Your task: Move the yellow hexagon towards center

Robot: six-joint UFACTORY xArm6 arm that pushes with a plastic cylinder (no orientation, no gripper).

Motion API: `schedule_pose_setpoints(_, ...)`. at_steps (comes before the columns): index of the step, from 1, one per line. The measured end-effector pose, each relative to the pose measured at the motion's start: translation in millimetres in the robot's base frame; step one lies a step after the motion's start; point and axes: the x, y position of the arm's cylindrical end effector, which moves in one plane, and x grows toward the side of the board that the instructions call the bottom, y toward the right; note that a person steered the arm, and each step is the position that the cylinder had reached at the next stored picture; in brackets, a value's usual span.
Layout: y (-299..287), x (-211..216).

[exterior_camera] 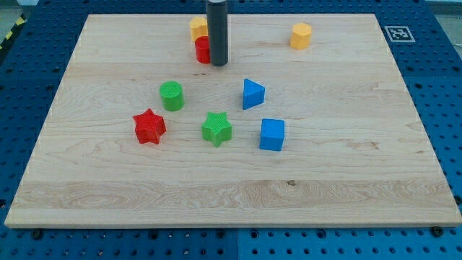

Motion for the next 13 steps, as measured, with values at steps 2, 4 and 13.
schedule_pose_setpoints(2, 125.6, 13.2)
schedule_pose_setpoints(4, 187.9, -46.7)
schedule_pose_setpoints(13, 119.6, -67.1)
